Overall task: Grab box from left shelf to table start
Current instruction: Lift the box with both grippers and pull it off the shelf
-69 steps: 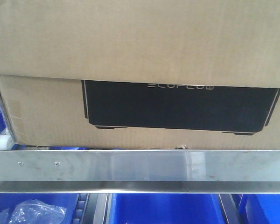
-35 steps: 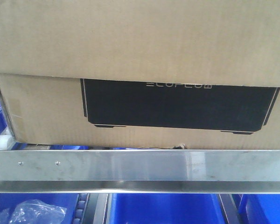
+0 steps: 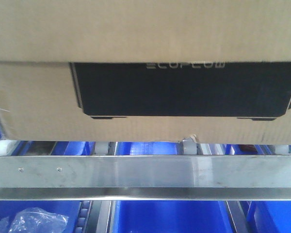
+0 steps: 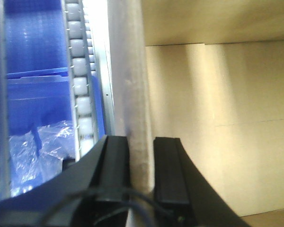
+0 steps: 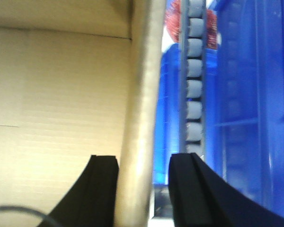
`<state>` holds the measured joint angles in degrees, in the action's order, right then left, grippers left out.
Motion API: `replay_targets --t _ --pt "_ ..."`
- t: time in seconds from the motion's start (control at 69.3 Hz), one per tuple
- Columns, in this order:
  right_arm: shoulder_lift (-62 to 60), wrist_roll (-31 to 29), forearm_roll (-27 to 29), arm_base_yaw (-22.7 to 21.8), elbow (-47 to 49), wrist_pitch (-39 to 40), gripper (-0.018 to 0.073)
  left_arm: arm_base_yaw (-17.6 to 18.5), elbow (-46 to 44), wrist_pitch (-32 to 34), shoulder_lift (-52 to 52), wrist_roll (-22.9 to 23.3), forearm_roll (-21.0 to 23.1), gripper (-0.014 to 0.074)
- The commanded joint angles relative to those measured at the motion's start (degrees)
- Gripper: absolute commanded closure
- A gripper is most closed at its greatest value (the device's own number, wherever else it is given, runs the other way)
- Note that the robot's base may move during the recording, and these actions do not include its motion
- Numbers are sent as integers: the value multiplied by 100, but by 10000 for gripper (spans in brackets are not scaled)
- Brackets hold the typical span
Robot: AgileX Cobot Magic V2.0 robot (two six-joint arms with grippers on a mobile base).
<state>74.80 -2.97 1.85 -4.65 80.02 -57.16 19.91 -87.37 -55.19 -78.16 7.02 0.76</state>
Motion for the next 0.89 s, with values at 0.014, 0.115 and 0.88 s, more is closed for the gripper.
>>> replay_targets --t 0.014,0.115,0.88 --pt "-362 99 57 73 256 612 505 38 -207 261 436 138 457 688" --pt "-538 99 57 293 249 423 505 38 -207 101 571 150 447 688" --pt "-2012 353 86 1262 -1189 137 504 58 1937 344 2533 427 295 688"
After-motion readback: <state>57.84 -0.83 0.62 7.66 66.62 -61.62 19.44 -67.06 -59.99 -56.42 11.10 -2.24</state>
